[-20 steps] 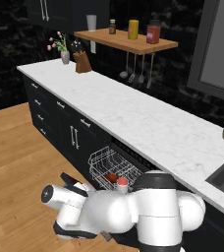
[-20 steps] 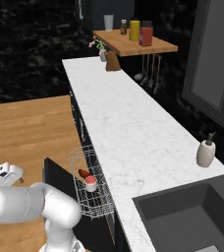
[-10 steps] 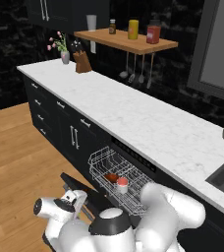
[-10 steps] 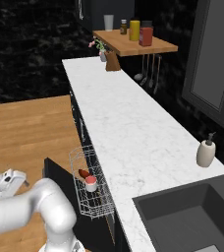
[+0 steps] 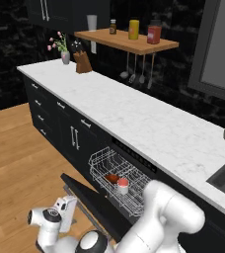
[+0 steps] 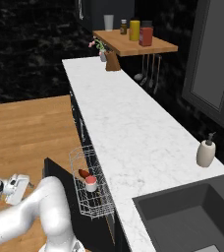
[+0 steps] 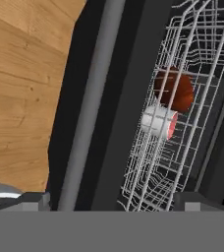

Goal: Pick up the cup and bowl from the counter, place them in the dishwasher, and close the dishwasher door.

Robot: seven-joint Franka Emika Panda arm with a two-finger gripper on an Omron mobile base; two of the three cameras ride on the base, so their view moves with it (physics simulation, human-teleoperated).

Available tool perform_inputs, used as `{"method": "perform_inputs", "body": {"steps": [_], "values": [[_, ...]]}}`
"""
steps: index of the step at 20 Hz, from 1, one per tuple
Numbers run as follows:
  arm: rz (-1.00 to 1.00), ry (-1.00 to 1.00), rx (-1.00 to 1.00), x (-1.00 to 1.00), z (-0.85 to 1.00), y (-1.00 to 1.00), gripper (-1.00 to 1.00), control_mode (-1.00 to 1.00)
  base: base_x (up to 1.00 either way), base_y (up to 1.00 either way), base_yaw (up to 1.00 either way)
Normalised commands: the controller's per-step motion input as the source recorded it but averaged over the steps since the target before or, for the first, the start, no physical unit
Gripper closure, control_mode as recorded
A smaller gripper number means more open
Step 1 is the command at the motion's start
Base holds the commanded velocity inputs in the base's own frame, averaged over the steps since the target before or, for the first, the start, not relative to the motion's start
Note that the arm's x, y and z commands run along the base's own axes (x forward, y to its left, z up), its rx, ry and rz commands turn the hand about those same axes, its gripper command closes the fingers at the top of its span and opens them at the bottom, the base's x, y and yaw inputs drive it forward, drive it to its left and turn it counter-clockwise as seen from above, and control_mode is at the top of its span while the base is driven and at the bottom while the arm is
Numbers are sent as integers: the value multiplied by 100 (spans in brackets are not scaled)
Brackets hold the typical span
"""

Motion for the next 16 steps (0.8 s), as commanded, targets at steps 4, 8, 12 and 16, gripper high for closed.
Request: {"method": "perform_inputs", "body": {"steps": [4, 8, 12, 16], "values": [[0, 3, -27, 71, -91, 34, -100, -100, 0, 0, 0], [0, 6, -26, 62, -83, 15, -100, -100, 0, 0, 0], [0, 6, -23, 33, -72, -13, -100, -100, 0, 0, 0], [0, 16, -23, 53, -71, -3, -100, -100, 0, 0, 0]]}}
